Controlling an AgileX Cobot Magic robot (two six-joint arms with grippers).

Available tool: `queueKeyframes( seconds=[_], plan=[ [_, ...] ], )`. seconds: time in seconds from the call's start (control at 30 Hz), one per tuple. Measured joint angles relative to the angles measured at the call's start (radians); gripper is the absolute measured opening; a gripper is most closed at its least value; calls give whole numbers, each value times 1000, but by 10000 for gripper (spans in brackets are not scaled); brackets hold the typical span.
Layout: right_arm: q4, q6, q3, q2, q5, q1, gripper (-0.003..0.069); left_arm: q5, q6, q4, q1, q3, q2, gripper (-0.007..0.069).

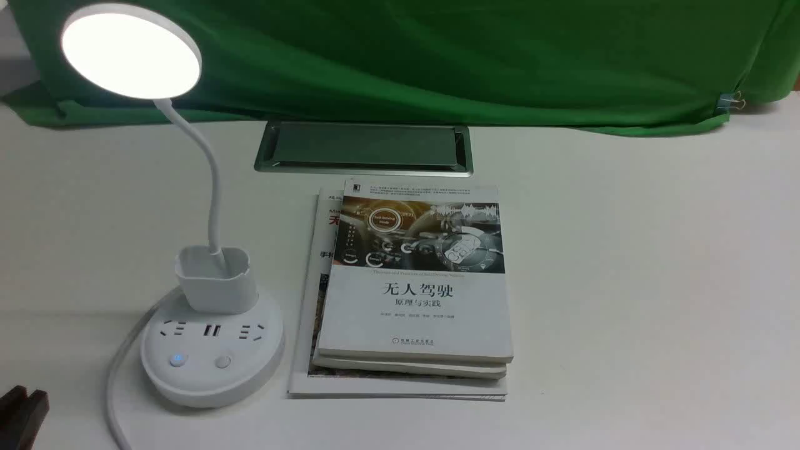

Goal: Turn off the desk lamp on the white desktop by hand.
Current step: 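Press the power button on the round power strip under the lamp with the left gripper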

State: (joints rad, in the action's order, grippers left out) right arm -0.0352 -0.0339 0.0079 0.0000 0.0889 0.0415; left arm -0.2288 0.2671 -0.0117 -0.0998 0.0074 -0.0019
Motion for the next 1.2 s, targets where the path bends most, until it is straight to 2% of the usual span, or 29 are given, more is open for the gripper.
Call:
queueKeyframes(
  seconds=[0.8, 0.93, 1.2],
  plan=[
    [0, 0, 0, 0, -1, 0, 36, 2, 0, 3, 0, 0, 0, 84],
    [0, 0, 0, 0, -1, 0, 36, 56, 0, 4, 0, 0, 0, 90],
    [0, 0, 0, 0, -1, 0, 36, 298, 0, 4, 0, 0, 0, 91]
  ],
)
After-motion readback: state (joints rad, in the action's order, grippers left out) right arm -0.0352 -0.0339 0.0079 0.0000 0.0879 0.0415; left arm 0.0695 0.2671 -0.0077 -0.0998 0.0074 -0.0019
